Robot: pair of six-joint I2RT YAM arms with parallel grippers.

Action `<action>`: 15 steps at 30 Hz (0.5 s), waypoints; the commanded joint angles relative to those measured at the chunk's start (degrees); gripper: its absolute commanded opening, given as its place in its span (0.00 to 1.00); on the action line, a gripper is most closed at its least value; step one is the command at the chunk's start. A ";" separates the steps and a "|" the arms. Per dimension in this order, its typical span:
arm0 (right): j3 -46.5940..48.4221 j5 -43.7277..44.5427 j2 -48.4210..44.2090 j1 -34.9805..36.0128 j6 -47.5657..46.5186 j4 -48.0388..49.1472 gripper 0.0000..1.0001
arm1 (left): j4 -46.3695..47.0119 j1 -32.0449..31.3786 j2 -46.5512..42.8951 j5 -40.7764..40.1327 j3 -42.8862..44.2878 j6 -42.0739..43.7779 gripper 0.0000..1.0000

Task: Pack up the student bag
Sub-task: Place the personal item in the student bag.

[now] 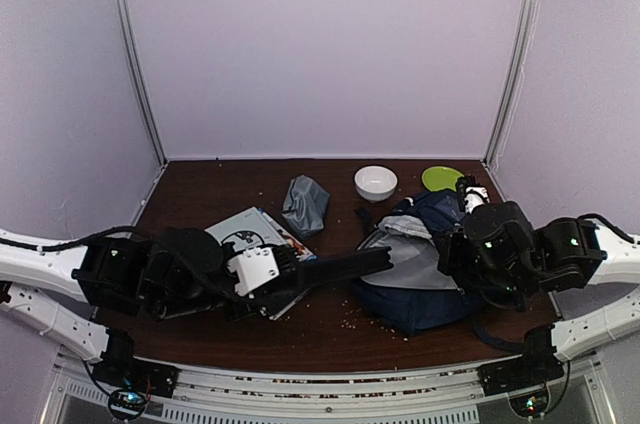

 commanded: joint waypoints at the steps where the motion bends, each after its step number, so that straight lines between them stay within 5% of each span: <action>1: 1.37 -0.36 -1.62 0.51 1.35 3.72 0.00 | 15.24 -1.12 5.27 -6.20 0.59 6.87 0.00; 10: -0.41 -3.58 -1.51 0.67 2.37 6.37 0.00 | 32.19 -1.37 22.56 -10.59 4.12 16.34 0.00; 15: -3.81 -4.37 -2.36 0.95 3.68 8.00 0.00 | 29.32 -1.48 28.85 -7.73 6.64 9.10 0.00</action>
